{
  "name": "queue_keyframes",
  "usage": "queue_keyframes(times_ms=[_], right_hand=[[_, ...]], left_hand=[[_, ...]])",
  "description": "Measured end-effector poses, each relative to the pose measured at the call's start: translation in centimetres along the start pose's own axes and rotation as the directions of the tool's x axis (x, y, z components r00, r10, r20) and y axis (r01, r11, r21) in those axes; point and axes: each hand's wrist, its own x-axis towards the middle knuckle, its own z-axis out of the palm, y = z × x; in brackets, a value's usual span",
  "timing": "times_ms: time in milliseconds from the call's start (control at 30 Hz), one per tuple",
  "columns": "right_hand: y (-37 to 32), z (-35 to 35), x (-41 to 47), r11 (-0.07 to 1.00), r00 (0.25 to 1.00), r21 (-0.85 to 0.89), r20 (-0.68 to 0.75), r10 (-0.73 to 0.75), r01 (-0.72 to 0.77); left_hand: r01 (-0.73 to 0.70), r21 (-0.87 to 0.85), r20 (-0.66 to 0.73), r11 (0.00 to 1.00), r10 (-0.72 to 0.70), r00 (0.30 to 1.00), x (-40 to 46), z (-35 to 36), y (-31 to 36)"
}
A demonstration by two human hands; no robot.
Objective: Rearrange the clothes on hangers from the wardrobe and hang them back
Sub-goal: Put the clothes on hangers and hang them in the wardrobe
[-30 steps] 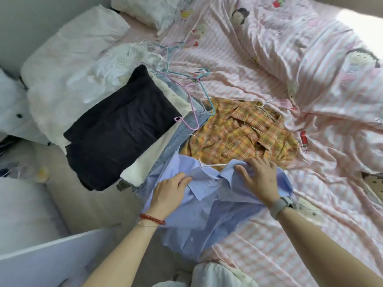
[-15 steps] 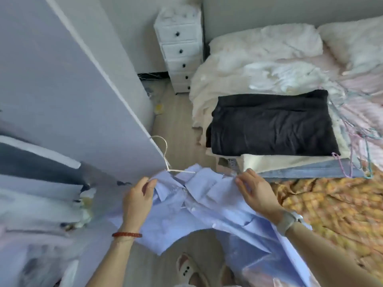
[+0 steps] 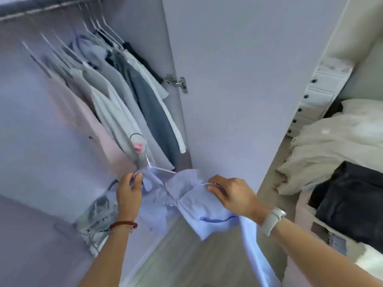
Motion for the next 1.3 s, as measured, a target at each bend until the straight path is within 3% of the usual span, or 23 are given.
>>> queue_keyframes(times_ms=[233, 400, 533, 633, 767, 933, 1000, 1133, 1300], right_hand=[[-8.8, 2.6, 10.7, 0.955, 0.957, 0.101, 0.061, -0.284, 0.277], [-14.7, 4.8, 15.7, 0.879, 0.885, 0.108, -0.063, -0.461, 0.465], [-18.2, 6.3, 18.8, 0.873, 0.885, 0.164, -0.165, -0.435, 0.460], [-20.3, 7.2, 20.9, 0.875, 0.902, 0.245, -0.224, -0.368, 0.418], [-23.3, 7.9, 24.2, 0.868, 0.917, 0.328, -0.273, -0.291, 0.373], [-26.4, 9.2, 29.2, 0.876, 0.949, 0.398, -0.262, -0.174, 0.271], [-26.9, 10.1, 31.2, 0.877, 0.952, 0.410, -0.269, -0.145, 0.250], [-27.8, 11.2, 34.5, 0.883, 0.937, 0.387, -0.319, -0.141, 0.264], [-28.6, 12.9, 37.8, 0.930, 0.958, 0.321, -0.273, -0.092, 0.181]], left_hand=[[0.018, -0.057, -0.280, 0.998, -0.033, 0.959, 3.2, -10.7, -3.9], [-0.001, -0.105, -0.482, 0.994, -0.050, 0.875, 4.6, -16.8, -3.6], [-0.004, -0.017, -0.589, 1.000, -0.007, 0.808, 6.8, -20.8, -2.0], [-0.084, 0.169, -0.643, 0.982, 0.174, 0.746, 7.7, -23.5, 0.3], [-0.139, 0.434, -0.649, 0.890, 0.416, 0.637, 9.2, -26.1, 4.5], [-0.086, 0.770, -0.523, 0.632, 0.703, 0.483, 12.7, -28.1, 9.4], [-0.009, 0.849, -0.454, 0.528, 0.737, 0.500, 14.5, -28.5, 10.6], [0.149, 0.885, -0.442, 0.441, 0.696, 0.566, 17.8, -29.1, 10.5], [0.211, 0.897, -0.439, 0.389, 0.722, 0.535, 19.1, -29.2, 9.7]])
